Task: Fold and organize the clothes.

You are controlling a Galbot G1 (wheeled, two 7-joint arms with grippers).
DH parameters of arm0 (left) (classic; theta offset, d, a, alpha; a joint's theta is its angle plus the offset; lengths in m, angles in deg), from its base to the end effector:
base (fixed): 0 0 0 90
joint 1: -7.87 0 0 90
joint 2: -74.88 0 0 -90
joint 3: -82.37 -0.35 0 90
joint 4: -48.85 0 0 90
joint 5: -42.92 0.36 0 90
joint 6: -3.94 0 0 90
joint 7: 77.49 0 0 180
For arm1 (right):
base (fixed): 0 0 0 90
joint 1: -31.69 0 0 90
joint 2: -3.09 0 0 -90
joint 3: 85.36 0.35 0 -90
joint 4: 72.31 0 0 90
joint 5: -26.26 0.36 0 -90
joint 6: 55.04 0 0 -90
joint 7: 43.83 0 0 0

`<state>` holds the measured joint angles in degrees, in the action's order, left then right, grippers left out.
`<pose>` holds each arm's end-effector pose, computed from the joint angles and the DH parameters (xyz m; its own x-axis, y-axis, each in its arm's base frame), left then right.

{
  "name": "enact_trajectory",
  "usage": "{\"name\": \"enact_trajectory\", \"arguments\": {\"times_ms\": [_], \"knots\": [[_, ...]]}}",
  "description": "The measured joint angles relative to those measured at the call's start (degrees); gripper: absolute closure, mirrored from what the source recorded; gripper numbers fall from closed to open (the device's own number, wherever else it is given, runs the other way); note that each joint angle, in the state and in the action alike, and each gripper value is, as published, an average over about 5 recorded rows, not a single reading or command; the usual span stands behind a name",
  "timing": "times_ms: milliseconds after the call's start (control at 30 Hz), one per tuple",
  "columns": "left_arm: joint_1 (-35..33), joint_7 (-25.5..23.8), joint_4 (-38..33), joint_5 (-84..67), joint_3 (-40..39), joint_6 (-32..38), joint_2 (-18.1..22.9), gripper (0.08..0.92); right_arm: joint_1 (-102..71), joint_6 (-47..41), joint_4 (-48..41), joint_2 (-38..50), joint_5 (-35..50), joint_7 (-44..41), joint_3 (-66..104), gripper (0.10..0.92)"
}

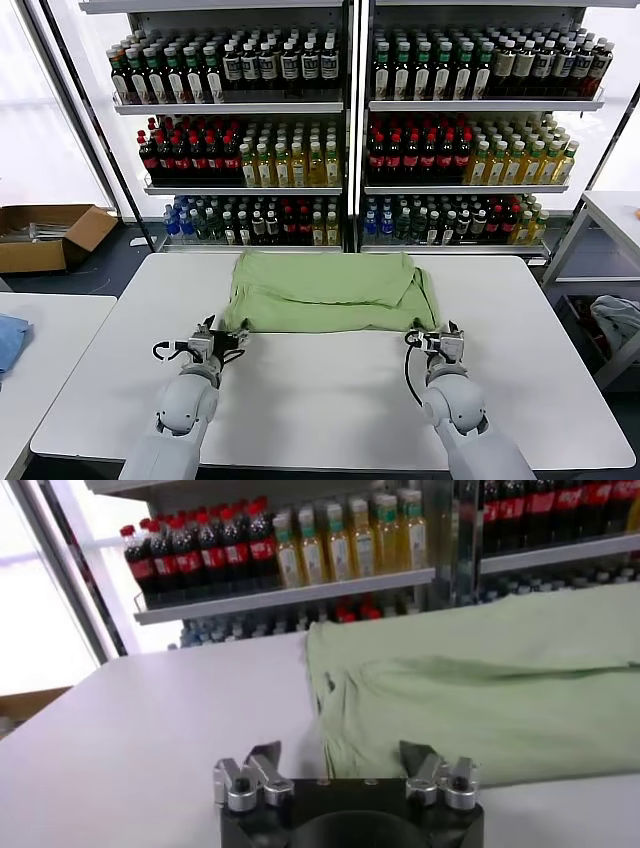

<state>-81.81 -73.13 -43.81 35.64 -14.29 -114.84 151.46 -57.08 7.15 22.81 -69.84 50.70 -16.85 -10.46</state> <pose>0.3590 0.0368 -0.3319 -0.8937 -0.0163 0.4484 0.0525 0.9887 0.1405 0.3532 -0.0040 -0.3238 -0.8794 0.1592 0.4487 0.1383 0.9872 -0.0793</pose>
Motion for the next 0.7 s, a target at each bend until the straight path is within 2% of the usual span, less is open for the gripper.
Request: {"name": "enact_trajectory", "arguments": {"times_ms": [500,600,700], "knots": [[-2.18,-0.68,-1.22,0.43,0.65,0.99,0.08,0.841,-4.02,1.15,2.35,0.22,0.15,-0.37,1.41,0.888],[-3.26,-0.73,-2.26,0.78,0.74,1.49,0.10,0.900,-5.63,1.18,4.16,0.39,0.05,-0.08,1.85,0.908],[-4.87,-0.61,-4.22,1.13,0.77,1.90,0.12,0.915,-7.75,1.12,6.94,0.69,-0.28,0.35,2.19,0.908]]}}
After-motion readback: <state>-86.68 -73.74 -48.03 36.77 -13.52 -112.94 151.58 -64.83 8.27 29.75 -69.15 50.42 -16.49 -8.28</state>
